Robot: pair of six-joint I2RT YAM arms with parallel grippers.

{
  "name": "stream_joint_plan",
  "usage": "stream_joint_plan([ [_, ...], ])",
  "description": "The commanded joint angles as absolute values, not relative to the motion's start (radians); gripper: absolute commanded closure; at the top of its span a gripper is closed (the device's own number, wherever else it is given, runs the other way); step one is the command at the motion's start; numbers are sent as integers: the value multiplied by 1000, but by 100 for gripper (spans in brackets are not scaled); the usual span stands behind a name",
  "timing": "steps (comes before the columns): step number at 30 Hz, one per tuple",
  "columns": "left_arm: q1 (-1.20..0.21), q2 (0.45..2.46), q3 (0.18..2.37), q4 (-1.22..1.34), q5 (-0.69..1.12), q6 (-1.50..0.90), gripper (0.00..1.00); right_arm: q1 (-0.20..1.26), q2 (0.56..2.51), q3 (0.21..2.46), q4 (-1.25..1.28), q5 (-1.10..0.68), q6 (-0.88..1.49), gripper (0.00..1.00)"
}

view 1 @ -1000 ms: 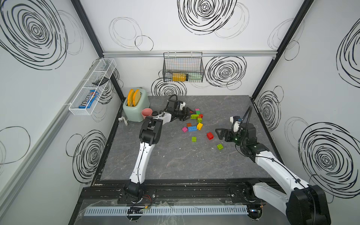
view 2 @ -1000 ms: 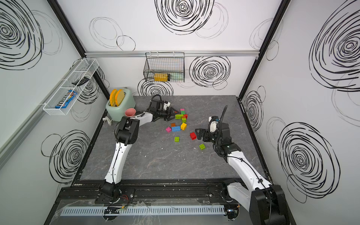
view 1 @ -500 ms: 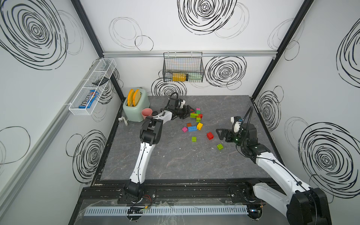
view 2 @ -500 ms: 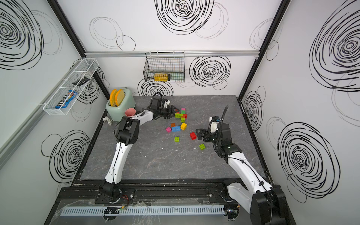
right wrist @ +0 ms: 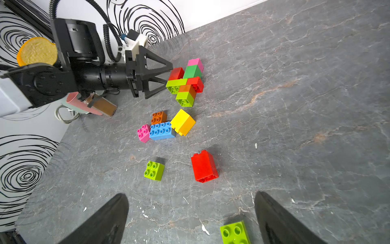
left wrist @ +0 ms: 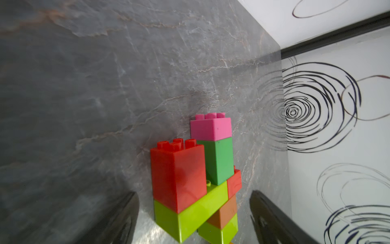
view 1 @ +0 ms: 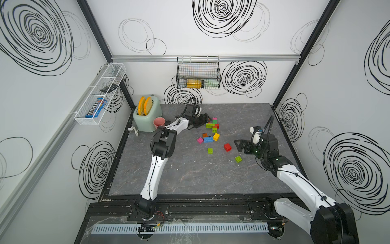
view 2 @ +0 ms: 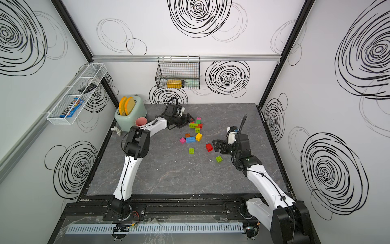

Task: Assemble the number 4 with lego
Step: Place the lego brick at the center of the board.

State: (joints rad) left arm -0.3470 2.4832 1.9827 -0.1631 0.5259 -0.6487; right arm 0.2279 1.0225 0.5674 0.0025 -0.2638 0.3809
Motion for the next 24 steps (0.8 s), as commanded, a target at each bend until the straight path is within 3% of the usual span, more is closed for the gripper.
stream_joint_plan([
  [1,-366,2348,1929,-203,371,-549,10,237,1044,558,-25,-261,399,3],
  [7,-464,2038,1607,-86,86,-439,0,319,1126,587,-10,-270,413,3],
  [11,-580,1765,1323,13,-163,-351,4,436,1231,643,19,-267,402,2],
  [14,-638,1594,1114,54,-248,-389,4,531,1336,699,32,-204,406,1],
  [20,-633,1285,754,44,-260,-538,4,655,1586,900,-74,2,512,6],
  [24,-553,1143,595,-36,-176,-627,4,687,1715,1003,-116,58,558,11],
])
